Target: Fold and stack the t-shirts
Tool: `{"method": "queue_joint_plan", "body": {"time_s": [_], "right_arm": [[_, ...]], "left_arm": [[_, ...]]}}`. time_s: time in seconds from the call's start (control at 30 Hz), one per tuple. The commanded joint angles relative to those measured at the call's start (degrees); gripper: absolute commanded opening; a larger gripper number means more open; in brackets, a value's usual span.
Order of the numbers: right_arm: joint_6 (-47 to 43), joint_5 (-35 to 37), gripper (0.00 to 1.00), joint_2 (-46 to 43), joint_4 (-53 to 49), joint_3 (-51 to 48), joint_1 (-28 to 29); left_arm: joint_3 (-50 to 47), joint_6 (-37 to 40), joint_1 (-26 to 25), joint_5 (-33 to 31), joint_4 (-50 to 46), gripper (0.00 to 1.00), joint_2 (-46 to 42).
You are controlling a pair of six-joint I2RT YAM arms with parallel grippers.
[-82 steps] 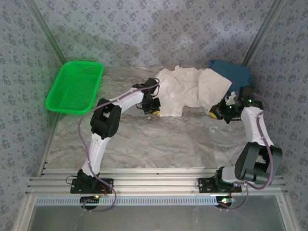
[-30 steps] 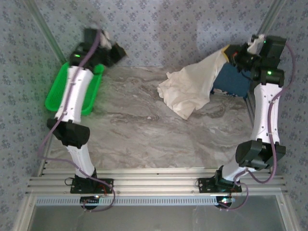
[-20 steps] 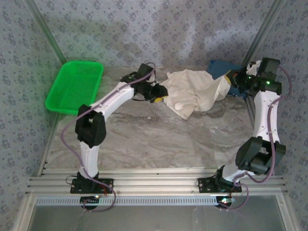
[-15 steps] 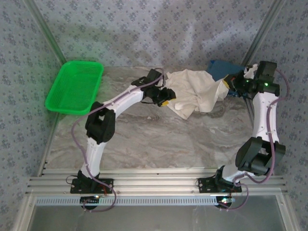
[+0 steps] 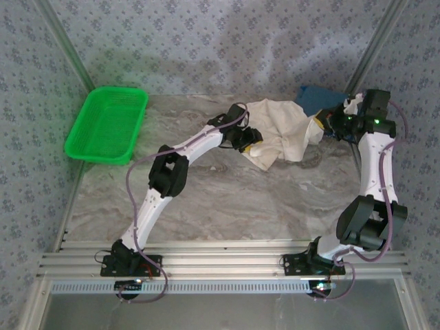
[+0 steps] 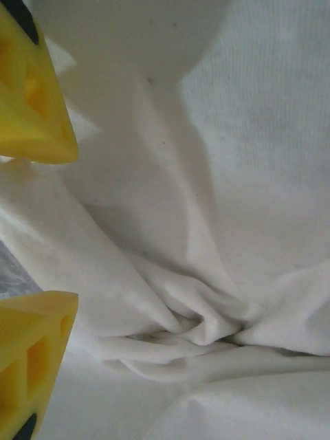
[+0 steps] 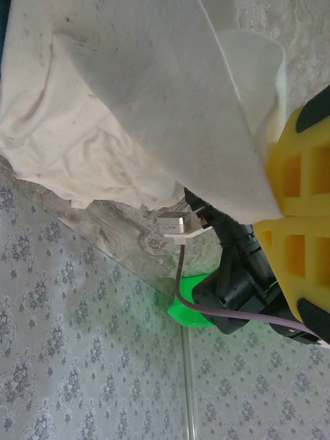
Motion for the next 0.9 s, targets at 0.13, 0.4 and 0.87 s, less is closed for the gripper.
{"method": "queue_joint_plan", "body": {"time_s": [0.13, 0.4, 0.87], "right_arm": [[-1.3, -1.6, 0.0, -1.3, -1.1, -0.7, 0.1], [-1.3, -1.4, 0.0, -1.3, -1.1, -0.6, -0.3], [-1.3, -1.4, 0.0, -1.0, -1.1, -1.2, -0.4]], "left_arm": [[-0.2, 1.7, -0.8, 1.9, -5.3, 0.48, -0.8], [-14.2, -0.4, -0.9, 3.7, 1.4, 0.47, -8.4], [-7.0, -1.6, -1.4, 5.5, 1.9, 0.4, -4.5]]}}
